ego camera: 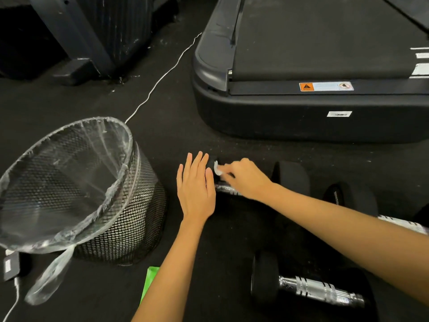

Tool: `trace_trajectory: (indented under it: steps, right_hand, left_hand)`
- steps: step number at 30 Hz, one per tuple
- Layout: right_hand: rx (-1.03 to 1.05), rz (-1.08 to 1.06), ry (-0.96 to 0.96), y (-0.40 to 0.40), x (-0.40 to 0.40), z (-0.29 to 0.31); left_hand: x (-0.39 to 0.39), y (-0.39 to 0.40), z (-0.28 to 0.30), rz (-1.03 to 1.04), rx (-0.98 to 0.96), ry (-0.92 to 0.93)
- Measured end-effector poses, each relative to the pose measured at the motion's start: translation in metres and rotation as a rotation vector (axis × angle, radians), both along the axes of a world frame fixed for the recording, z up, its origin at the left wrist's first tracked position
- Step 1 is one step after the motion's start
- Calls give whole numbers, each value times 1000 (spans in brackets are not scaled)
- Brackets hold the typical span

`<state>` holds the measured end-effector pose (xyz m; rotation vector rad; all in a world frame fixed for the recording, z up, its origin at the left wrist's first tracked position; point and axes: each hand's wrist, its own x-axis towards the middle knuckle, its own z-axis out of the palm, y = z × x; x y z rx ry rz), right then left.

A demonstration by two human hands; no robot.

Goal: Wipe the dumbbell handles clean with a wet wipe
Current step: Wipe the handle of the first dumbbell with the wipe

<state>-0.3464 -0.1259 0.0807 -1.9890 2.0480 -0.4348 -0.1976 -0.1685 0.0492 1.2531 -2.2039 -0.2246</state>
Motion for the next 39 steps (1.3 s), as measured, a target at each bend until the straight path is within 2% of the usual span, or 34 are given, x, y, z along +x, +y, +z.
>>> trace_trajectory:
  steps: [4, 7, 10, 14, 18, 23, 28, 31, 37, 39]
  right_hand:
    - [157, 170, 65, 19, 9, -12]
    - [141, 248, 231, 32, 5, -17]
    - [114, 329, 435, 30, 5, -20]
    - [121, 320, 447, 17, 15, -18]
    - [23, 390, 610, 42, 14, -16]
    - [103, 179, 427, 28, 25, -15]
    - [151, 264, 369, 26, 18, -12]
    - [176, 187, 296, 24, 9, -11]
    - [111, 355, 387, 42, 23, -10]
    - [112, 242, 298, 50, 21, -14]
  left_hand:
    - [-3, -6, 8, -28, 11, -51]
    - [-5, -16, 17, -84, 34, -103]
    - [-4, -20, 18, -130, 108, -52]
    - [-3, -17, 15, -111, 110, -46]
    - [-2, -15, 14, -130, 90, -74]
    - [-3, -14, 12, -111, 49, -174]
    - [1, -9, 11, -99, -2, -192]
    - [4, -6, 8, -89, -25, -199]
    - [12, 2, 7, -103, -9, -162]
    - [15, 7, 5, -107, 0, -139]
